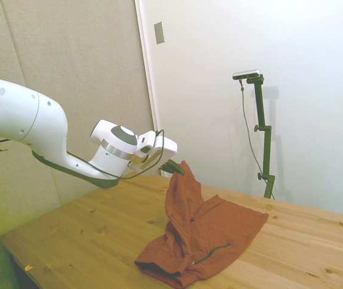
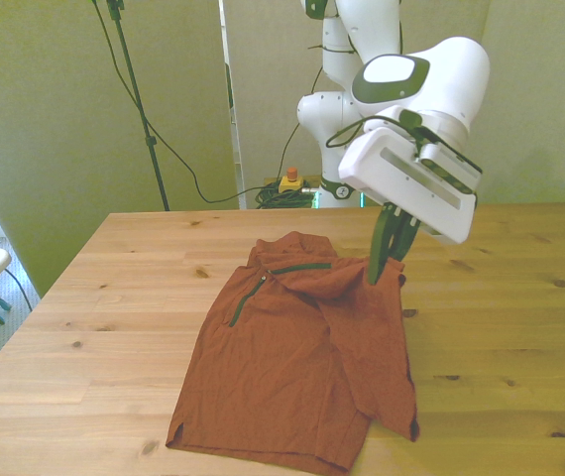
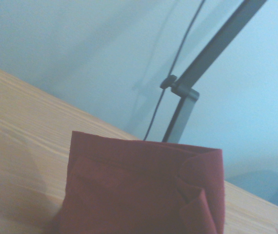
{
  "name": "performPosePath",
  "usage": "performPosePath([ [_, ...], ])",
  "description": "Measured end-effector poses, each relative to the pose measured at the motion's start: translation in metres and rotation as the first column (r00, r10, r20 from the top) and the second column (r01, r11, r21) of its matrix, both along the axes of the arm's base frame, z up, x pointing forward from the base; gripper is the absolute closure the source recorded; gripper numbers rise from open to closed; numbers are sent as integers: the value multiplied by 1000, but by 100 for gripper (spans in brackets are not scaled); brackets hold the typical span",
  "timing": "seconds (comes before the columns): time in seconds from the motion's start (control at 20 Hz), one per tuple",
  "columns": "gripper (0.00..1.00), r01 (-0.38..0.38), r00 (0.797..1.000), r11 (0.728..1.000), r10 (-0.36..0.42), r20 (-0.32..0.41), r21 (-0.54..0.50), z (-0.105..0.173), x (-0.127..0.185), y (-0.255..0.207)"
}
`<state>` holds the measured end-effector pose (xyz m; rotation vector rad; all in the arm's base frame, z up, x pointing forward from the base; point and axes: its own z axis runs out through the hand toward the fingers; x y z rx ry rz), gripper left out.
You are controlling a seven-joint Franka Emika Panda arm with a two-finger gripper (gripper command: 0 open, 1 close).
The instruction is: Fold the shorts
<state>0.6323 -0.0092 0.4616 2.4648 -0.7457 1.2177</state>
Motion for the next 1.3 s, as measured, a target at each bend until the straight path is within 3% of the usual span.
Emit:
performPosePath([
  [0.3, 100, 46, 999, 999, -46, 5, 20, -1, 22, -60],
  [0.6, 100, 115, 993, 993, -115, 2, 24, 10, 22, -126],
  [0.65, 0, 132, 991, 991, -132, -1, 27, 8, 23, -139],
  [0.95, 0, 176, 984, 982, -174, -25, 75, -38, 42, -201],
  [1.3, 0, 183, 983, 978, -180, -35, 99, -48, 51, -215],
])
